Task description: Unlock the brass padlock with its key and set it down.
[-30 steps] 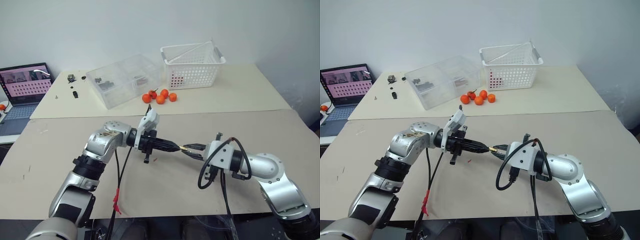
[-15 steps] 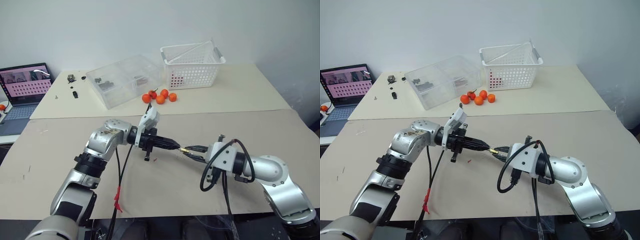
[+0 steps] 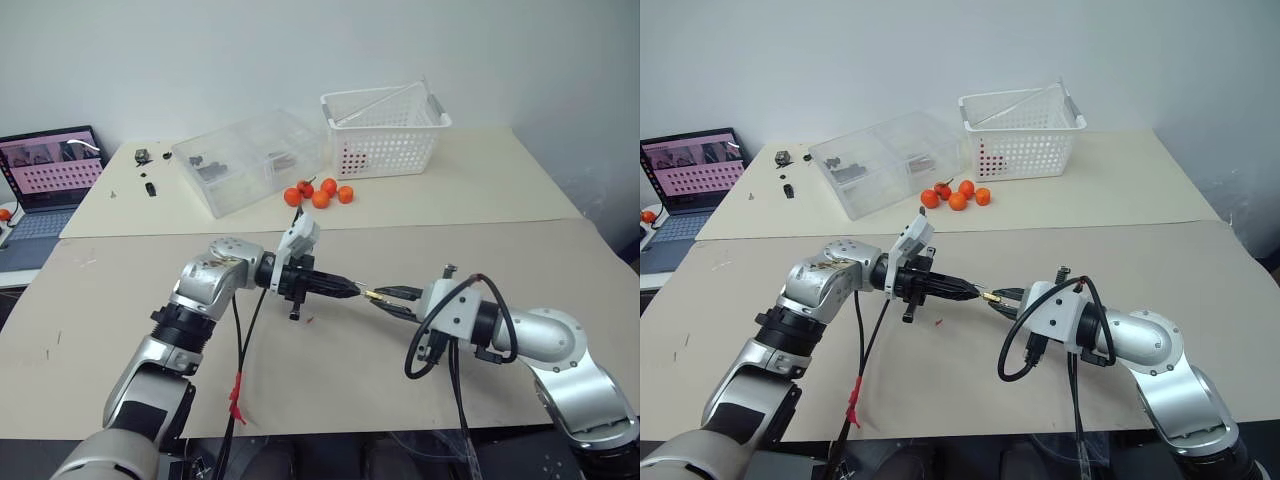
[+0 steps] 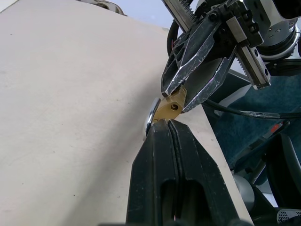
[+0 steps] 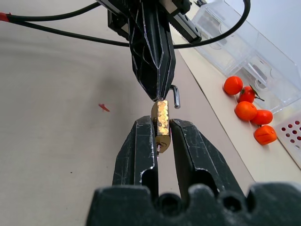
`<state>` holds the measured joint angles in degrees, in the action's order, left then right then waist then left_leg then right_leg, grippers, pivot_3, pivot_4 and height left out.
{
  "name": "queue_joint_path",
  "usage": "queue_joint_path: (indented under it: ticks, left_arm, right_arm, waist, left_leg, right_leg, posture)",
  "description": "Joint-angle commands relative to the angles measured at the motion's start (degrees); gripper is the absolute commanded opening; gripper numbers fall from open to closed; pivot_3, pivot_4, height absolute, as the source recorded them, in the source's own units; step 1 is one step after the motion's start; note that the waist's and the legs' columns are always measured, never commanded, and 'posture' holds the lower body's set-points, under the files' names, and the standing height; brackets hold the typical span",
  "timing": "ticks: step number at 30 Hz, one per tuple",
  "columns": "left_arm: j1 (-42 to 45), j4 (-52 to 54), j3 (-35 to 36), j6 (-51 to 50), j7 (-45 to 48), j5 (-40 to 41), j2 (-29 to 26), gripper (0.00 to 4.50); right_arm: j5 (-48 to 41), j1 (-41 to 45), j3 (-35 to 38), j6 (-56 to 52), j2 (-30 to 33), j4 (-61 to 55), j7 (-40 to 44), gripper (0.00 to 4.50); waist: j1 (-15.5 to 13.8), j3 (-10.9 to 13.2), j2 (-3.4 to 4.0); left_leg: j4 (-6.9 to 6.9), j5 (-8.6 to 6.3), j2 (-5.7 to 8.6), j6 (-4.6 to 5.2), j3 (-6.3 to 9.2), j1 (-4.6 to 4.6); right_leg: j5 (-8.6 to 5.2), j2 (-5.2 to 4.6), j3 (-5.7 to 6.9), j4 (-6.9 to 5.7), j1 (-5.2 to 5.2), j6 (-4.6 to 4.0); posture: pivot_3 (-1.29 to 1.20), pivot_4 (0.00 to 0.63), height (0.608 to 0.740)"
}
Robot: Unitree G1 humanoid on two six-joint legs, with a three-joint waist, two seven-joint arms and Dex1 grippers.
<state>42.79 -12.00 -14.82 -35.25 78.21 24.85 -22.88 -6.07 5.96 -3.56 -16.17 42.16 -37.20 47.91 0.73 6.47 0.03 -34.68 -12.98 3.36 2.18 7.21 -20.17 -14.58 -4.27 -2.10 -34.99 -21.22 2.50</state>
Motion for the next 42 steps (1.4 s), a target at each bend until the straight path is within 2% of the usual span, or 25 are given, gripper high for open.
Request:
queue_joint_path:
  ticks: [1, 7, 18, 23, 28, 31, 34, 40, 42]
  left_arm:
    - [1.69, 0.9, 0.75, 0.62, 0.09, 0.32, 0.18, 0.05]
    - [1.86, 0.64, 0.7, 0.59, 0.46, 0.25, 0.03, 0.05]
    - [1.23, 1.33, 0.77, 0.32, 0.15, -0.01, -0.84, 0.05]
    - [3.63, -1.23, 4.38, 1.03, -2.15, 0.06, -2.31, 0.05]
    - [7.8, -4.82, 9.86, 0.12, -3.61, 0.92, -7.1, 0.05]
    - [5.76, -0.04, 11.01, -4.2, -2.38, 3.09, -10.4, 0.79]
    - [1.75, 6.71, 11.27, -8.92, -1.95, 5.97, -13.05, 2.02]
    - [-6.68, 19.33, 12.04, -15.74, -1.84, 10.62, -19.45, 4.34]
    - [-8.81, 21.99, 12.02, -16.16, -1.61, 10.8, -22.11, 4.44]
  right_arm:
    - [-1.79, -1.17, 1.73, 0.27, 1.09, -4.38, 0.58, 0.12]
    - [-1.69, -3.25, 1.6, 1.81, 2.52, -5.94, 1.43, 0.12]
    - [-0.15, 0.23, 3.52, 5.28, 3.06, -1.3, 0.5, 0.12]
    - [3.3, -0.52, 2.51, 10.63, 4.38, 2.64, 0.55, 0.12]
    - [8.99, 0.07, -0.85, 19.23, 4.15, 7.95, -0.11, 0.12]
    - [14.77, 3.55, -3.63, 26.47, 3.19, 13.46, -2.68, 0.12]
    - [19.79, 7.35, -6.8, 33.65, 1.58, 18.73, -5.24, 0.12]
    - [34.25, 14.91, -13.57, 50.82, -2.02, 31.63, -15.9, 0.12]
    - [39.15, 17.27, -15.78, 54.74, -3.5, 36.16, -19.95, 0.12]
  waist:
    - [-0.01, 0.0, 0.0]
    - [0.05, 0.0, 0.0]
    - [-0.01, 0.0, -0.01]
    - [0.01, 0.01, -0.02]
    - [0.41, 0.02, -0.03]
    - [0.58, -0.03, 0.07]
    - [0.84, -0.02, 0.07]
    - [0.96, 0.05, -0.03]
    - [0.74, 0.06, -0.06]
  left_leg:
    - [0.0, 0.0, 0.0, 0.0, 0.0, 0.0]
    - [-0.01, 0.0, 0.01, 0.0, -0.01, 0.0]
    - [-0.01, 0.0, -0.02, 0.0, -0.01, 0.0]
    - [0.0, 0.0, 0.01, 0.0, -0.02, 0.0]
    - [0.0, 0.0, -0.07, 0.0, -0.02, 0.02]
    - [0.08, 0.0, -0.11, 0.0, -0.05, 0.1]
    - [0.14, 0.01, -0.13, -0.02, -0.1, 0.14]
    - [0.29, 0.08, -0.15, -0.15, -0.1, 0.15]
    - [0.46, 0.21, -0.15, -0.38, -0.1, 0.23]
  right_leg:
    - [0.0, 0.0, 0.0, 0.0, 0.0, 0.0]
    - [0.0, -0.01, -0.01, 0.02, 0.01, 0.0]
    - [0.0, 0.02, 0.01, 0.02, 0.0, 0.01]
    - [0.0, -0.01, 0.01, 0.03, 0.01, 0.01]
    - [-0.01, 0.15, 0.03, 0.02, -0.04, 0.01]
    - [-0.01, 0.21, 0.0, -0.01, -0.03, 0.01]
    - [-0.01, 0.2, -0.09, -0.04, -0.04, 0.01]
    - [0.0, 0.2, -0.16, -0.05, -0.12, -0.01]
    - [0.0, 0.16, -0.16, -0.04, -0.13, -0.02]
  posture:
    - [0.0, 0.15, 0.74]
    - [0.0, 0.15, 0.74]
    - [0.0, 0.15, 0.74]
    - [0.0, 0.15, 0.74]
    - [0.0, 0.15, 0.74]
    - [0.0, 0.15, 0.74]
    - [0.0, 0.15, 0.74]
    - [0.0, 0.15, 0.74]
    - [0.0, 0.15, 0.74]
